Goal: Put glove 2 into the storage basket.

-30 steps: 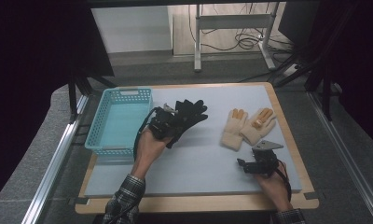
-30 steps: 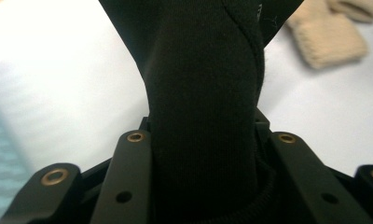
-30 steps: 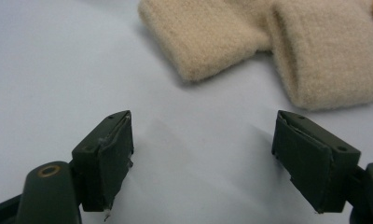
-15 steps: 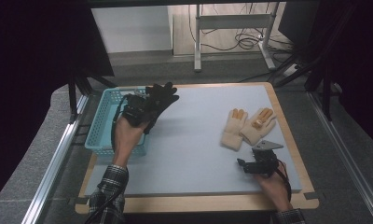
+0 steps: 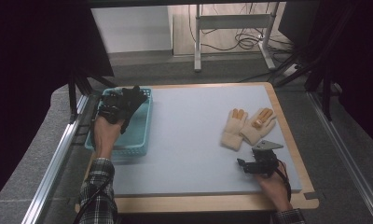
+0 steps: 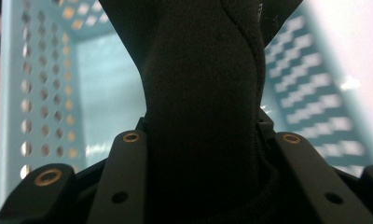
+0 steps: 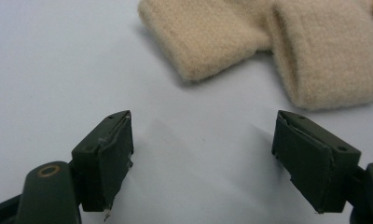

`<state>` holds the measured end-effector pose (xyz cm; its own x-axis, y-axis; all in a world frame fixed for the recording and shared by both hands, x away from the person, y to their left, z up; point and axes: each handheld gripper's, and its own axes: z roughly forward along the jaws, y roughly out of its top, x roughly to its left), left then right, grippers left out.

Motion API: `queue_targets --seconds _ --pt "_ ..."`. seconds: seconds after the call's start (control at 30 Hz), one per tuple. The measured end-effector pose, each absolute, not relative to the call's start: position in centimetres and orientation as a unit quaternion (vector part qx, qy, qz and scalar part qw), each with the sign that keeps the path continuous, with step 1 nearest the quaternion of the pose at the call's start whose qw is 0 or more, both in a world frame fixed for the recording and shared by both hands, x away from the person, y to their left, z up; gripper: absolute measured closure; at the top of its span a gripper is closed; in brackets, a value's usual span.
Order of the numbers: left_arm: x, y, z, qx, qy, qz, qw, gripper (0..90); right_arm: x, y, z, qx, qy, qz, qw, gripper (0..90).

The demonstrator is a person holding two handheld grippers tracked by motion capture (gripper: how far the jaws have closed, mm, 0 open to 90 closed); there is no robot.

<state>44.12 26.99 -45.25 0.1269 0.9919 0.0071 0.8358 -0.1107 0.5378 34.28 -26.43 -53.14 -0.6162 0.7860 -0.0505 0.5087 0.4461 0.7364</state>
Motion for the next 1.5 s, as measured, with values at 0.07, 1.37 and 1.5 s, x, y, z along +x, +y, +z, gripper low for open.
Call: queue_targets --seconds 0.07,1.37,1.5 --pt "44.8 27.6 -46.3 0.72 0.646 0.184 0.174 62.3 34.3 -26.4 -53.1 0.391 0.827 0.352 0.197 19.9" --pt "44.1 30.6 -46.1 0.724 0.624 0.166 0.241 4.0 34.3 -26.4 -53.1 0.39 0.828 0.352 0.197 19.9" --pt "43.8 29.4 -45.5 0.735 0.601 0.169 0.264 3.2 34.3 -26.4 -53.1 0.391 0.827 0.352 0.197 19.9"
